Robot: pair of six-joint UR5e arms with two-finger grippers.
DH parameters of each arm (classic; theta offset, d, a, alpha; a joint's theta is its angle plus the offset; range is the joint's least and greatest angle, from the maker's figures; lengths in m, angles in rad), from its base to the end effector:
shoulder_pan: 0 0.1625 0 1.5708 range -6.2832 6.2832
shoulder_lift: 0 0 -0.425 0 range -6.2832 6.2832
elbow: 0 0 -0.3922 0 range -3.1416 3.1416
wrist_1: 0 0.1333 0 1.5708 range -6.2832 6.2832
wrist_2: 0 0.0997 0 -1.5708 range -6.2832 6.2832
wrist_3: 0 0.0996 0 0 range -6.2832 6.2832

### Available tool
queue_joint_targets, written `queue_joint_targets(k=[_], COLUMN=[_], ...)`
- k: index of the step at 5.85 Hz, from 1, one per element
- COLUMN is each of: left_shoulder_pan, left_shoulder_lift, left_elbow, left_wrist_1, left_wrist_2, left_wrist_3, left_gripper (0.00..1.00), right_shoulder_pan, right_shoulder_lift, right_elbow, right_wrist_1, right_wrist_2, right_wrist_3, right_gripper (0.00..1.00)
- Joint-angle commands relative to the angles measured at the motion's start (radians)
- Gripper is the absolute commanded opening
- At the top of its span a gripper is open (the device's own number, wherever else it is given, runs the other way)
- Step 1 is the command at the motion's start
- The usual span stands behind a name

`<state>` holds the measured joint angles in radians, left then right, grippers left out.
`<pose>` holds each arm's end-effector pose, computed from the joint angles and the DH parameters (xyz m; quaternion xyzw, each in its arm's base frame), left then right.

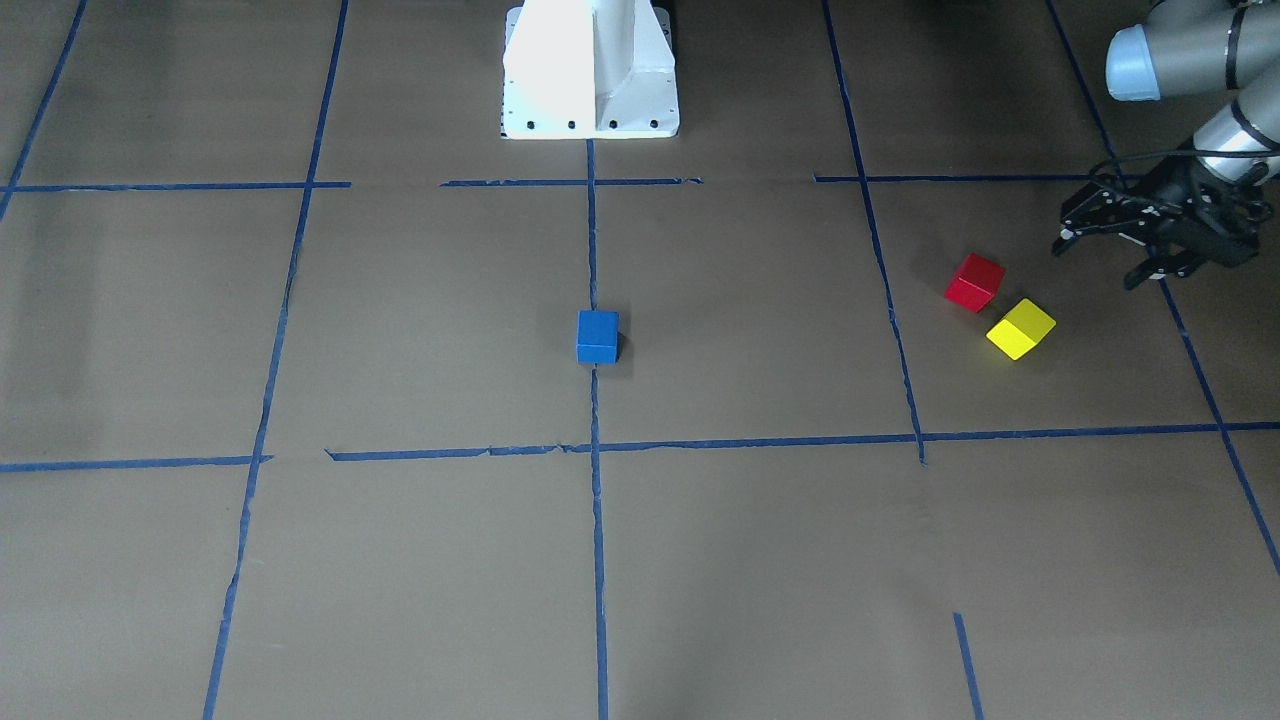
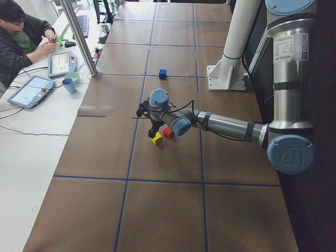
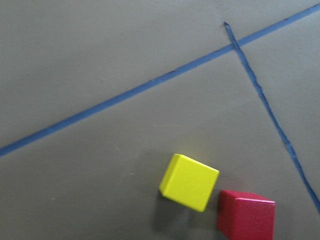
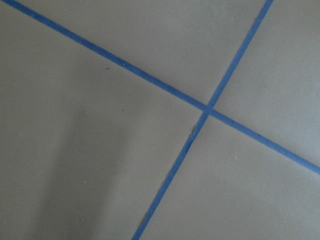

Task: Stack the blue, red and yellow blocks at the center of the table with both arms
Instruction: 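Reach the left gripper down and grasp the red cube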

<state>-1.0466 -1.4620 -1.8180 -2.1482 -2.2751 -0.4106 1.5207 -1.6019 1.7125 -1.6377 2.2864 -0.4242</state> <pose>0.1743 -0.4390 0.5227 0.1480 0.4366 0.1705 0.8709 0.0439 -0.4823 0.6147 0.0852 -0.3402 -0.2274 0.9084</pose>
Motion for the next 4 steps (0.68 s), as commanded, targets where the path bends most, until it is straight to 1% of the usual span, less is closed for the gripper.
queue_joint_targets(k=[1,2,4], left_shoulder_pan=[0.171,0.216,0.227], left_shoulder_lift=[-0.003,-0.006,-0.006], left_elbow=[-0.001,-0.001,-0.003], left_wrist_1=[-0.070,-0.068,-0.067], left_wrist_2=[0.192,0.201,0.212], left_wrist_3=[-0.141,-0.184,-0.188], left_gripper=[1.00,1.00,1.00], right_shoulder_pan=[0.018,0.018,0.018], right_shoulder_lift=[-0.026,-0.026,-0.026], right_elbow=[-0.004,-0.005,-0.008], right_wrist_1=[0.002,0.002,0.001], right_wrist_2=[-0.001,-0.001,-0.001], right_wrist_3=[-0.016,-0.016,-0.015], right_gripper=[1.00,1.00,1.00])
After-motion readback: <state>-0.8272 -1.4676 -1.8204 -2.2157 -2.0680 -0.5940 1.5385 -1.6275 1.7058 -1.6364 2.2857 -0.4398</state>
